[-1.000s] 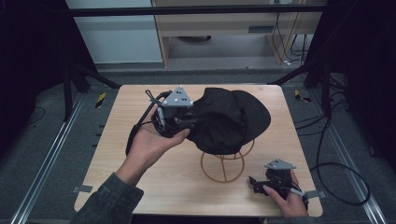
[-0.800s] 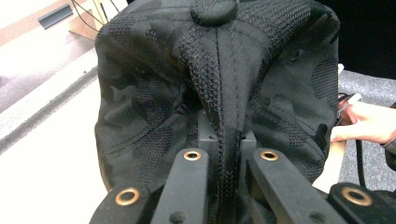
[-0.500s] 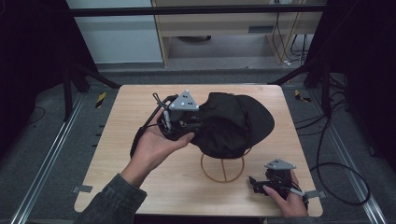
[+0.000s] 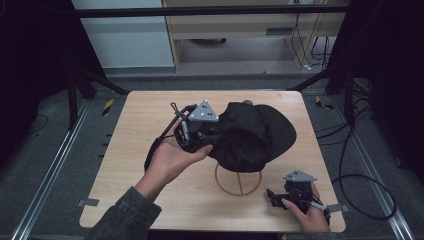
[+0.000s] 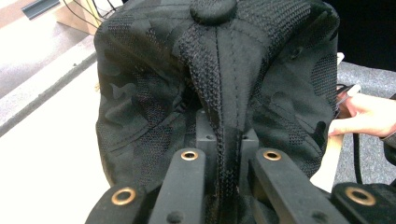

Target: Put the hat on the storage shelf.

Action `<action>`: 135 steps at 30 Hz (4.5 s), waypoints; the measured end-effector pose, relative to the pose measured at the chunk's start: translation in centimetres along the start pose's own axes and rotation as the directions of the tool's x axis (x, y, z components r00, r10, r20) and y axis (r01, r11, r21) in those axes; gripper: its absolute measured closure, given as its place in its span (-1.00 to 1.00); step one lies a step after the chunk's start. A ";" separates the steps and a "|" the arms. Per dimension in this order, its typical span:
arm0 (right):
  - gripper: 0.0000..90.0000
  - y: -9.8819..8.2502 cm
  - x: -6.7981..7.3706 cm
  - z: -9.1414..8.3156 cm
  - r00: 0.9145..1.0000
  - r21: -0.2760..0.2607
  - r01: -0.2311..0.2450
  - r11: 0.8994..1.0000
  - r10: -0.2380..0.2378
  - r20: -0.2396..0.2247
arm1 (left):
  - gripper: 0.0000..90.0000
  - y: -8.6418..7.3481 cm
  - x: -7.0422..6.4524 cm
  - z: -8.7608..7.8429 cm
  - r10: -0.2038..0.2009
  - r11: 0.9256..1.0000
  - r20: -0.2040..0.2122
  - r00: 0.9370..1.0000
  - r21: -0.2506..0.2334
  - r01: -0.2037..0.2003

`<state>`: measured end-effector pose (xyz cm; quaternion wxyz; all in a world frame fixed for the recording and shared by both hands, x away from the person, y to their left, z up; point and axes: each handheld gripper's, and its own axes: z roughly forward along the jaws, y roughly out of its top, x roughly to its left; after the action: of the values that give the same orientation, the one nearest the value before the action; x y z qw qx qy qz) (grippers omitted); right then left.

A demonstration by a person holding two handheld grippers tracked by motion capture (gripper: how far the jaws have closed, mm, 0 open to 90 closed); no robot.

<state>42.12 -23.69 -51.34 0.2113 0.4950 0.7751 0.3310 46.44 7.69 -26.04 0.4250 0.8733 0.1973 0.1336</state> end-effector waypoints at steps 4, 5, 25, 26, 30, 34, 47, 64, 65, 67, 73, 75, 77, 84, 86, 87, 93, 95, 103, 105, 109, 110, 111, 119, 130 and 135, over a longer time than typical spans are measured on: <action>-0.99 0.0 0.0 0.0 1.000 0.000 0.000 1.000 0.000 0.000 | 0.88 -0.1 0.0 0.3 -0.002 1.000 0.001 1.000 0.004 0.002; -0.99 0.0 0.0 0.0 1.000 0.000 0.003 1.000 -0.003 0.001 | 0.87 -0.1 0.0 0.4 -0.003 1.000 0.002 1.000 0.005 0.003; -0.99 0.0 0.0 0.0 1.000 -0.002 0.007 1.000 -0.007 0.002 | 0.82 -0.1 0.0 0.5 -0.034 0.999 0.008 0.999 0.008 0.034; -0.99 0.0 0.0 0.0 1.000 -0.002 0.006 1.000 -0.006 0.002 | 0.82 -0.1 0.0 0.5 -0.031 0.999 0.008 0.999 0.012 0.031; -0.99 0.0 0.0 0.0 1.000 0.000 0.000 1.000 0.000 0.001 | 0.80 0.0 -0.2 0.1 -0.039 0.999 0.006 0.999 0.018 0.039; -0.99 0.0 -0.1 0.0 1.000 -0.001 0.007 1.000 -0.007 0.000 | 0.80 -0.3 0.0 0.1 -0.050 0.999 0.005 0.999 0.021 0.050; -0.99 0.0 -0.1 0.0 1.000 -0.003 0.010 1.000 -0.010 0.003 | 0.70 0.0 0.3 1.1 -0.019 0.999 -0.010 1.000 -0.027 0.019; -0.99 0.0 -0.1 0.0 1.000 -0.004 0.015 1.000 -0.015 0.005 | 0.61 0.1 0.4 1.6 -0.019 1.000 -0.011 1.000 -0.025 0.019; -0.99 0.0 -0.1 0.0 1.000 -0.004 0.015 1.000 -0.015 0.005 | 0.59 0.1 0.4 1.6 -0.019 1.000 -0.012 1.000 -0.023 0.019; -0.99 0.0 -0.1 0.0 1.000 -0.003 0.011 1.000 -0.011 0.003 | 0.56 0.0 0.4 1.6 -0.021 0.999 -0.013 1.000 -0.025 0.020; -0.99 0.0 -0.1 0.0 1.000 -0.003 0.011 1.000 -0.011 0.003 | 0.47 0.0 0.4 1.4 -0.018 0.999 -0.037 0.999 -0.043 0.017; -0.99 0.0 0.0 0.0 1.000 -0.001 0.006 1.000 -0.006 0.002 | 0.43 0.0 0.4 1.3 -0.019 0.999 -0.043 0.999 -0.047 0.017; -0.99 0.0 0.0 0.0 1.000 -0.001 0.006 1.000 -0.006 0.002 | 0.45 0.0 0.5 1.4 -0.023 0.999 -0.031 0.999 -0.046 0.022; -0.99 0.0 -0.1 0.0 1.000 -0.003 0.008 1.000 -0.008 0.003 | 0.47 0.1 0.4 1.5 -0.020 0.999 -0.035 0.999 -0.049 0.018; -0.99 0.0 -0.1 0.0 1.000 -0.004 0.012 1.000 -0.012 0.003 | 0.47 0.1 0.4 1.5 -0.021 0.999 -0.037 0.999 -0.050 0.019; -0.99 0.0 -0.1 0.0 1.000 -0.003 0.012 1.000 -0.012 0.003 | 0.47 0.1 0.4 1.4 -0.023 0.998 -0.038 0.999 -0.052 0.021; -0.99 0.0 -0.1 0.0 1.000 -0.004 0.012 1.000 -0.012 0.003 | 0.45 0.2 0.4 0.9 -0.027 0.997 -0.047 0.999 -0.071 0.024; -0.99 0.0 -0.1 0.0 1.000 -0.004 0.012 1.000 -0.012 0.003 | 0.44 0.2 0.4 0.8 -0.027 0.997 -0.050 0.998 -0.074 0.023; -0.99 0.0 -0.1 0.0 1.000 -0.003 0.012 1.000 -0.012 0.003 | 0.39 0.0 0.6 -0.2 -0.027 0.996 -0.063 0.998 -0.081 0.022; -0.99 0.0 -0.1 0.0 1.000 -0.003 0.012 1.000 -0.012 0.003 | 0.38 -0.1 0.8 -0.5 -0.027 0.996 -0.068 0.997 -0.082 0.022; -0.99 0.0 -0.1 0.0 1.000 -0.004 0.013 1.000 -0.013 0.003 | 0.35 -0.1 0.9 -1.0 -0.024 0.996 -0.077 0.997 -0.084 0.017; -0.99 0.0 -0.1 0.0 1.000 -0.004 0.013 1.000 -0.013 0.003 | 0.34 -0.2 0.9 -1.1 -0.024 0.996 -0.079 0.997 -0.087 0.018; -0.99 0.0 -0.1 0.0 1.000 -0.003 0.012 1.000 -0.012 0.003 | 0.34 -0.2 1.0 -1.3 -0.023 0.996 -0.080 0.997 -0.082 0.017; -0.99 0.0 -0.1 0.0 1.000 -0.003 0.012 1.000 -0.012 0.003 | 0.19 -0.7 1.3 -2.0 -0.036 0.996 -0.097 0.995 -0.089 0.028; -0.99 0.0 -0.1 0.0 1.000 -0.004 0.012 1.000 -0.012 0.003 | -0.11 -1.2 1.6 -3.3 -0.049 0.995 -0.123 0.991 -0.098 0.037; -0.99 0.0 -0.1 0.0 1.000 -0.003 0.012 1.000 -0.012 0.003 | -0.38 -1.6 1.7 -3.8 -0.058 0.993 -0.127 0.990 -0.110 0.044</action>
<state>42.17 -23.75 -51.33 0.2153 0.4906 0.7771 0.3302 46.06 11.99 -24.91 0.4607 0.8334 0.2392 0.1897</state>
